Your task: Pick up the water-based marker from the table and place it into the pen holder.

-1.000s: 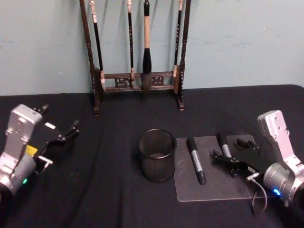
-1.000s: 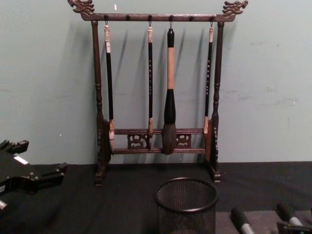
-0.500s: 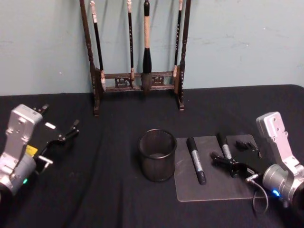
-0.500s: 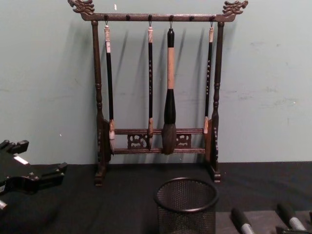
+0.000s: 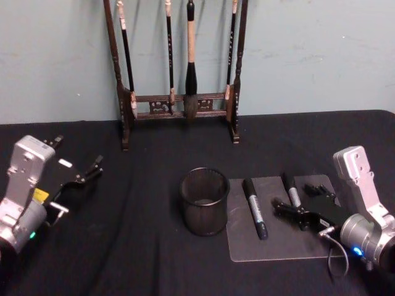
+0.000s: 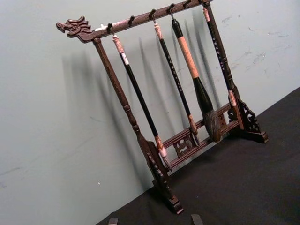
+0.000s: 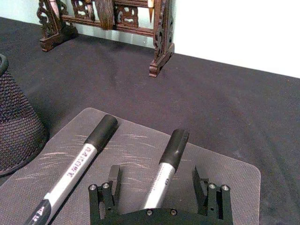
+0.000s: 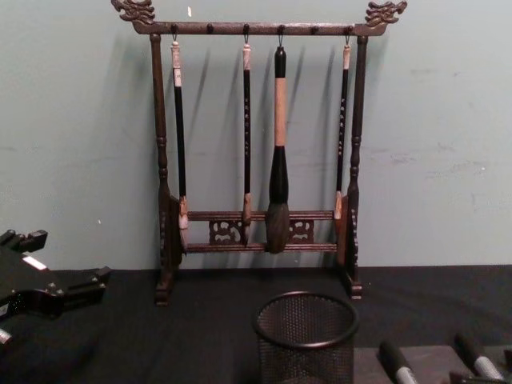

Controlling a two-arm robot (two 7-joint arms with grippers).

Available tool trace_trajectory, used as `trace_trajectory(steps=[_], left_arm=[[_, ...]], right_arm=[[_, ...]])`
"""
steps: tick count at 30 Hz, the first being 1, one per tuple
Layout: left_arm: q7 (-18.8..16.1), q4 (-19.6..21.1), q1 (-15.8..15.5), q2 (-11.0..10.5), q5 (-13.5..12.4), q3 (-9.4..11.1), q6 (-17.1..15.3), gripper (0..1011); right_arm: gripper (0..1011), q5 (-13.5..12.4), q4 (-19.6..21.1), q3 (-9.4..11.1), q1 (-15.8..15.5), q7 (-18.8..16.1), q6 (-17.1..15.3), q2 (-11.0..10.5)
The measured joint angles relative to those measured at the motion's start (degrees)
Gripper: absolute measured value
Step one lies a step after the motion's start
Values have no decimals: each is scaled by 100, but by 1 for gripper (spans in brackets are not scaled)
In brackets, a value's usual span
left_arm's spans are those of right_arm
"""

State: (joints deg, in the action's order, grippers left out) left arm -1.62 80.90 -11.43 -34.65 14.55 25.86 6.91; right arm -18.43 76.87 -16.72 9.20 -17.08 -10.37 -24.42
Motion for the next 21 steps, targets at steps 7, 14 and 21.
trace_trajectory(steps=[7, 14, 21], left_arm=[[0, 0, 0, 0, 0, 0, 0, 1009], [0, 0, 0, 0, 0, 0, 0, 1009], [0, 0, 0, 0, 0, 0, 0, 1009]], right_arm=[[1003, 53, -25, 68, -6, -78, -28, 56], [1002, 56, -26, 68, -4, -80, -31, 54], [971, 56, -23, 62, -6, -71, -30, 50]])
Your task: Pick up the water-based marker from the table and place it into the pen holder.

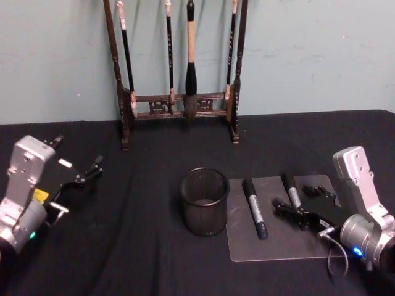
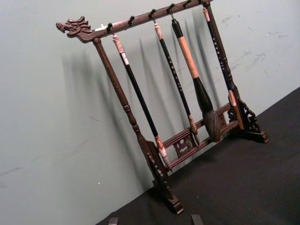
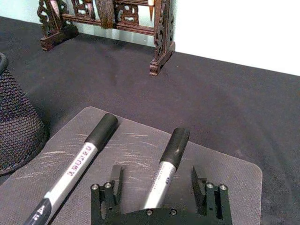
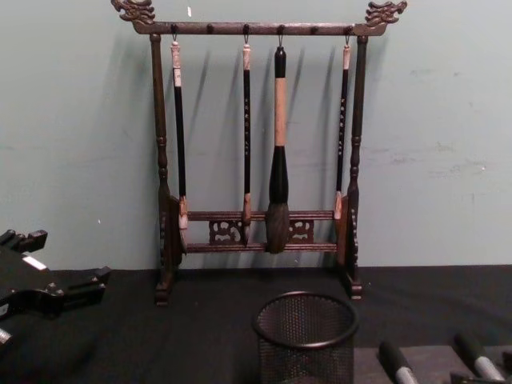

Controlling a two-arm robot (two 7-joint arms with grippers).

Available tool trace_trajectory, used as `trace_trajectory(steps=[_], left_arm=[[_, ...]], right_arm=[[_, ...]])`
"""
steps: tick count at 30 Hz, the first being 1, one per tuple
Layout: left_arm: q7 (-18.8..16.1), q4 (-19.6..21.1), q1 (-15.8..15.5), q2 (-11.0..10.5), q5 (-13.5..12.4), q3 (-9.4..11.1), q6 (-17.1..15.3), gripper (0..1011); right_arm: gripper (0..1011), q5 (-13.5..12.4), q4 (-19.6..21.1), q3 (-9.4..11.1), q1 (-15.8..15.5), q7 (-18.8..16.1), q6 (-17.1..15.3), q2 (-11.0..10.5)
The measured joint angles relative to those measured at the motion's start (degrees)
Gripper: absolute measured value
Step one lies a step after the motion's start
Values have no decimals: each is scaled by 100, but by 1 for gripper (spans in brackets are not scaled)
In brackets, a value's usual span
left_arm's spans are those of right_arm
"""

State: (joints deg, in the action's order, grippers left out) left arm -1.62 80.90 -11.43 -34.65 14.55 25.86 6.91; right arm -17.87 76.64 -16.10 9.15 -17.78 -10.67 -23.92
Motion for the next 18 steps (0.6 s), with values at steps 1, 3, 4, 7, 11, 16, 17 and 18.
trace_trajectory(steps=[1, 3, 4, 7, 11, 16, 17, 18], left_arm=[[0, 0, 0, 0, 0, 0, 0, 1009], [0, 0, 0, 0, 0, 0, 0, 1009], [0, 0, 0, 0, 0, 0, 0, 1009], [0, 0, 0, 0, 0, 0, 0, 1009], [0, 0, 0, 0, 0, 0, 0, 1009], [0, 0, 0, 0, 0, 0, 0, 1009], [0, 0, 0, 0, 0, 0, 0, 1009], [0, 0, 0, 0, 0, 0, 0, 1009]], right_arm=[[934, 0, 1, -1, -1, 1, 0, -1], [891, -1, 1, -1, -1, 2, 0, -1], [881, -1, 2, -3, -1, 4, 1, -2], [788, -3, 4, -5, -1, 6, 1, -3], [673, -5, 6, -6, -2, 7, 2, -6], [487, -9, 8, -7, -2, 10, 3, -8], [487, -9, 8, -7, -1, 10, 3, -8], [448, -10, 8, -7, -2, 10, 3, -8]])
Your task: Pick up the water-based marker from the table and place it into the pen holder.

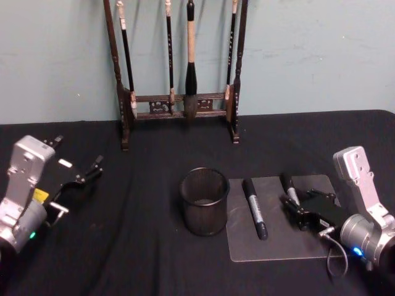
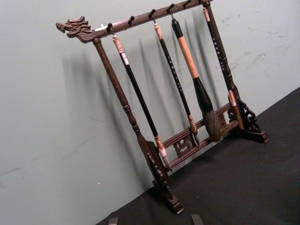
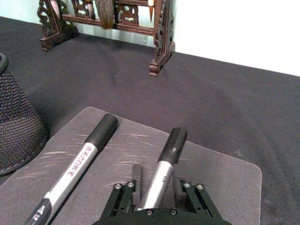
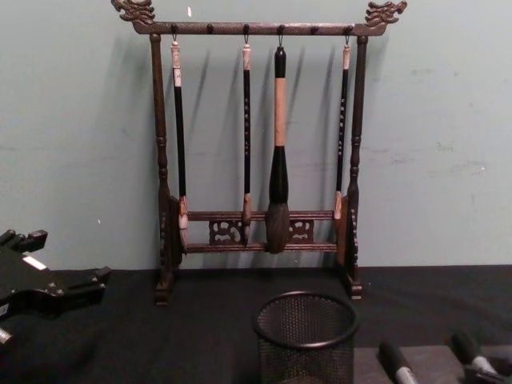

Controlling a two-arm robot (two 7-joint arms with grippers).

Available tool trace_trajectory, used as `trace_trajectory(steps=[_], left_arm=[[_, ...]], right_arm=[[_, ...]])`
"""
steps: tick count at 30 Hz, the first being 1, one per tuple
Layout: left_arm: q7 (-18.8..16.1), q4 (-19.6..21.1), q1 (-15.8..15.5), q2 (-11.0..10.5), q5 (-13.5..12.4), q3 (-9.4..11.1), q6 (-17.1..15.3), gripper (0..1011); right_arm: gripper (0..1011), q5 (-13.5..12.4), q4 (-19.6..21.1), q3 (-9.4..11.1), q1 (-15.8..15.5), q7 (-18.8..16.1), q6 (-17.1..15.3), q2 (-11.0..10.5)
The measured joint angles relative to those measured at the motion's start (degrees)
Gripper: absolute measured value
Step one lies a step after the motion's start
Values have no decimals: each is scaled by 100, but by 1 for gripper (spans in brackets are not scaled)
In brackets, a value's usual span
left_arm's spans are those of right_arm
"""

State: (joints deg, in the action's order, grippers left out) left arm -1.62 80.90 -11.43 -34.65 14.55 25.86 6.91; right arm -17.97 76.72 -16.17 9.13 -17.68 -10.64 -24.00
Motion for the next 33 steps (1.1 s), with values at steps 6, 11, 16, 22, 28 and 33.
trace_trajectory(steps=[6, 11, 16, 22, 28, 33], left_arm=[[0, 0, 0, 0, 0, 0, 0, 1009], [0, 0, 0, 0, 0, 0, 0, 1009], [0, 0, 0, 0, 0, 0, 0, 1009], [0, 0, 0, 0, 0, 0, 0, 1009], [0, 0, 0, 0, 0, 0, 0, 1009], [0, 0, 0, 0, 0, 0, 0, 1009]], right_arm=[[246, -3, 0, 0, 0, 3, 0, 0], [192, -4, 0, 0, 0, 5, 0, 0], [192, -4, 0, 0, 0, 5, 0, 0], [194, -4, 0, 0, 0, 5, 0, 0], [192, -7, 19, 104, -71, -71, 296, 60], [194, -111, 39, 218, -141, -218, 613, 119]])
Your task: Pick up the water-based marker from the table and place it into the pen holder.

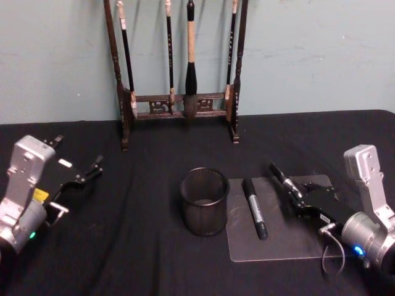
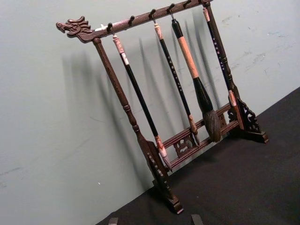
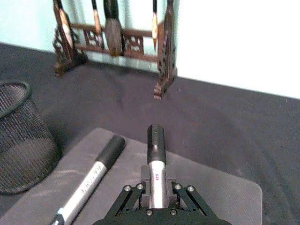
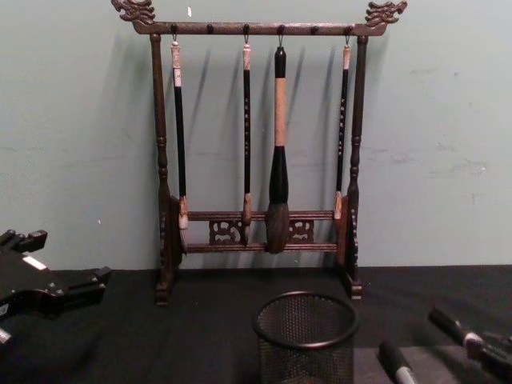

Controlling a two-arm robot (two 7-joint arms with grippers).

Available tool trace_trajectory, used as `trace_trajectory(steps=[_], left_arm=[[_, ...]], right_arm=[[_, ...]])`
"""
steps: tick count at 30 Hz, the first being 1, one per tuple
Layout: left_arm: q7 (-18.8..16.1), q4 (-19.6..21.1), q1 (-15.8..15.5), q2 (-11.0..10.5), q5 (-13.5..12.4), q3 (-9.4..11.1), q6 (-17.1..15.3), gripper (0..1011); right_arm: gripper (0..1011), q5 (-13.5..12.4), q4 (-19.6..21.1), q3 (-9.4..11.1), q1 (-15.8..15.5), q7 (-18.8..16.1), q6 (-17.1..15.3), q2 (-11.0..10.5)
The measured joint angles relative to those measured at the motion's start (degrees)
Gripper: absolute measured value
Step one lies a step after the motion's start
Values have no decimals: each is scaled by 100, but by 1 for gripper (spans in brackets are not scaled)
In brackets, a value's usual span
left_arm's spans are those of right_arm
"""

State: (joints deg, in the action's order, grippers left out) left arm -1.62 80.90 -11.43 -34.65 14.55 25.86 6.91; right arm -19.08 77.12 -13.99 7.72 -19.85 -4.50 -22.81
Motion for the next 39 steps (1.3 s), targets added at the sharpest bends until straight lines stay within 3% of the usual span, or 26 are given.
trace_trajectory(steps=[9, 15, 19, 27, 39], left_arm=[[0, 0, 0, 0, 0, 0, 0, 1009], [0, 0, 0, 0, 0, 0, 0, 1009], [0, 0, 0, 0, 0, 0, 0, 1009], [0, 0, 0, 0, 0, 0, 0, 1009], [0, 0, 0, 0, 0, 0, 0, 1009]], right_arm=[[194, -163, -37, 94, -93, -358, 822, 50], [192, -377, -152, 163, -103, -603, 1222, 106], [192, -603, -375, 200, -44, -922, 1669, 173], [192, -782, -381, 175, -47, -1149, 1894, 173], [194, -636, 42, -22, -114, -1185, 1965, 31]])
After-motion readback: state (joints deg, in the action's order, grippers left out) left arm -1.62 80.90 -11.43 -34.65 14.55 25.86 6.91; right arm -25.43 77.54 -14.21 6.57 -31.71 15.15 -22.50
